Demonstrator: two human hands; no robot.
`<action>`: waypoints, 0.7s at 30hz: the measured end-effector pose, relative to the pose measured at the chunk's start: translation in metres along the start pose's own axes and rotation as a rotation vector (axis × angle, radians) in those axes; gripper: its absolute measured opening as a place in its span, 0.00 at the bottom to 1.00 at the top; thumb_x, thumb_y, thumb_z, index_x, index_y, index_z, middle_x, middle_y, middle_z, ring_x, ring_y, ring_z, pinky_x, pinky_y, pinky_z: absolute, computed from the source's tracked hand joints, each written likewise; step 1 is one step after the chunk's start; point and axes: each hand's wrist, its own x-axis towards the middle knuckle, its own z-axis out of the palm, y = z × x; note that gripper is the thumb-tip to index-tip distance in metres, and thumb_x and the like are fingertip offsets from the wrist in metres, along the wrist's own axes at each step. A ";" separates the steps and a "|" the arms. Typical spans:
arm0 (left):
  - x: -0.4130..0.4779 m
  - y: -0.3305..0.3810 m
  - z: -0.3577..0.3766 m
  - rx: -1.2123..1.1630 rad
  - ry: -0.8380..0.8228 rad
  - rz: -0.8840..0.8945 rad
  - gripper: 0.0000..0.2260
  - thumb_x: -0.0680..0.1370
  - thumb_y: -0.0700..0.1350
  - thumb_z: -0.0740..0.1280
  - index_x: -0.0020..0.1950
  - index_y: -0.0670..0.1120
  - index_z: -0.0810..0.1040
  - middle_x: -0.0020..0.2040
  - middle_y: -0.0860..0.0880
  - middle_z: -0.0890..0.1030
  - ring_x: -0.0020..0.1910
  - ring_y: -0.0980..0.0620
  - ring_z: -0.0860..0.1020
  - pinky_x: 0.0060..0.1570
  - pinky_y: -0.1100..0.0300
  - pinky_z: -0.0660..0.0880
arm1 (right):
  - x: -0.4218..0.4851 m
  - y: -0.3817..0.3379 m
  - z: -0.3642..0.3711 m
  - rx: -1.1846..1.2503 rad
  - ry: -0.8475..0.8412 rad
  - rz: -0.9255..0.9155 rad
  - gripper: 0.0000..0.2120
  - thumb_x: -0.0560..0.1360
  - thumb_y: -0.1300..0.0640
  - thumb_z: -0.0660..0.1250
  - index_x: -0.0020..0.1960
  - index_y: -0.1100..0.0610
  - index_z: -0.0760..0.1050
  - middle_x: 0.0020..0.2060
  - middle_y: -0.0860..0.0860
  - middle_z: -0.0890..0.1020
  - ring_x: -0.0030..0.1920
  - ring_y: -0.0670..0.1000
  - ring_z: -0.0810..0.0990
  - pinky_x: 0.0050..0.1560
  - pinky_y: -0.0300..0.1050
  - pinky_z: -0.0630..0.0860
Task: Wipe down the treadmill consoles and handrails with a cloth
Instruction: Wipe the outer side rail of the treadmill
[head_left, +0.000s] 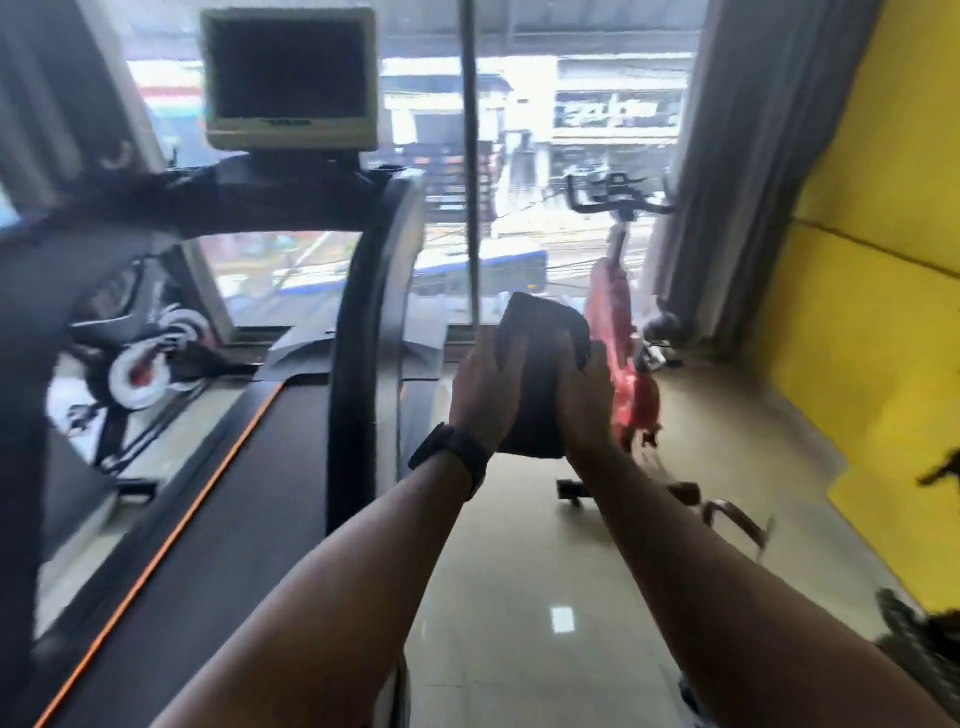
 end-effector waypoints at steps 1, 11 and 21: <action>0.007 -0.010 -0.008 0.019 0.048 -0.013 0.10 0.84 0.53 0.59 0.57 0.48 0.73 0.49 0.49 0.78 0.48 0.46 0.77 0.42 0.53 0.70 | 0.006 0.006 0.018 0.007 -0.045 0.006 0.24 0.79 0.35 0.60 0.64 0.53 0.73 0.56 0.53 0.82 0.55 0.57 0.81 0.60 0.62 0.77; 0.115 -0.120 -0.067 0.412 0.199 -0.046 0.12 0.83 0.50 0.61 0.59 0.43 0.75 0.55 0.47 0.79 0.56 0.49 0.75 0.52 0.54 0.70 | 0.070 0.038 0.169 0.065 -0.300 0.055 0.19 0.81 0.39 0.60 0.65 0.49 0.72 0.55 0.50 0.80 0.55 0.57 0.80 0.62 0.61 0.76; 0.198 -0.198 -0.094 0.782 0.269 0.011 0.21 0.78 0.56 0.59 0.60 0.42 0.76 0.67 0.43 0.75 0.65 0.40 0.71 0.60 0.45 0.70 | 0.128 0.077 0.285 0.091 -0.399 0.132 0.20 0.83 0.41 0.60 0.68 0.53 0.71 0.58 0.55 0.80 0.58 0.59 0.78 0.61 0.56 0.75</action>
